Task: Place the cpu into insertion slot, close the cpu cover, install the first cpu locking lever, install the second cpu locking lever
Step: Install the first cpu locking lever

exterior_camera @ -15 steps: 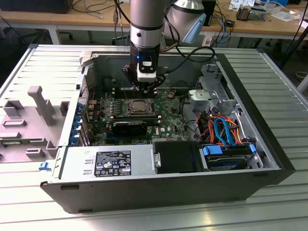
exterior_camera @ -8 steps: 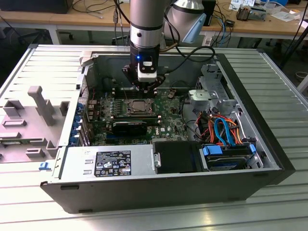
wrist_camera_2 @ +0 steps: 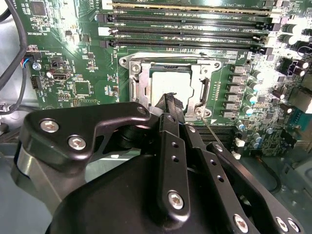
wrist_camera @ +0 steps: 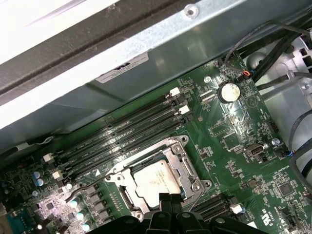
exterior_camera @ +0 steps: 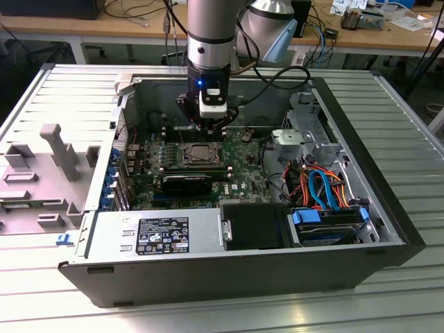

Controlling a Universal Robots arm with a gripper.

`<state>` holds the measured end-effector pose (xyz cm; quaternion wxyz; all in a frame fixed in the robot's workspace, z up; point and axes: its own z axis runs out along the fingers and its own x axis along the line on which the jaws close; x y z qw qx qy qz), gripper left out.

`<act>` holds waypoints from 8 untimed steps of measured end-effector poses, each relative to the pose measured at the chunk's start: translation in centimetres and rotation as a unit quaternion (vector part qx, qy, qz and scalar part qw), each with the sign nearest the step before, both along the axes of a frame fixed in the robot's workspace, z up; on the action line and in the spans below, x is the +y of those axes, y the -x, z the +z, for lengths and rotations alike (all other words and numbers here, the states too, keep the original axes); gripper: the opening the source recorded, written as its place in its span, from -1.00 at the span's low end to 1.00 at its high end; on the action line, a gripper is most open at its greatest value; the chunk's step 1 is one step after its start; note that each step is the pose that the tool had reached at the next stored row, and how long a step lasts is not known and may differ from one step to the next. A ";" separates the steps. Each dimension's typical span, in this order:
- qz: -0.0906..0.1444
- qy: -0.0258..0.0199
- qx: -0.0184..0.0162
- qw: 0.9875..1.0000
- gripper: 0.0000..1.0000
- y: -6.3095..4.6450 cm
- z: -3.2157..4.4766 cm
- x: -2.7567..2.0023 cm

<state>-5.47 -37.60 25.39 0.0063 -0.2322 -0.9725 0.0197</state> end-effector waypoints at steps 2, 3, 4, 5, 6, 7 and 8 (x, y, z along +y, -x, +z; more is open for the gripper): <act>0.002 0.000 0.000 1.000 -0.79 0.0 0.00 0.00; 0.004 0.000 0.000 1.000 -0.79 0.0 0.00 0.00; 0.005 0.000 0.000 1.000 -0.79 0.0 0.00 0.00; 0.006 0.000 0.000 1.000 -0.79 0.0 0.00 0.00; 0.006 0.000 0.000 1.000 -0.79 0.0 0.00 0.00; 0.007 0.000 0.000 1.000 -0.79 0.0 0.00 0.00; 0.008 0.000 0.000 1.000 -0.79 0.0 0.00 0.00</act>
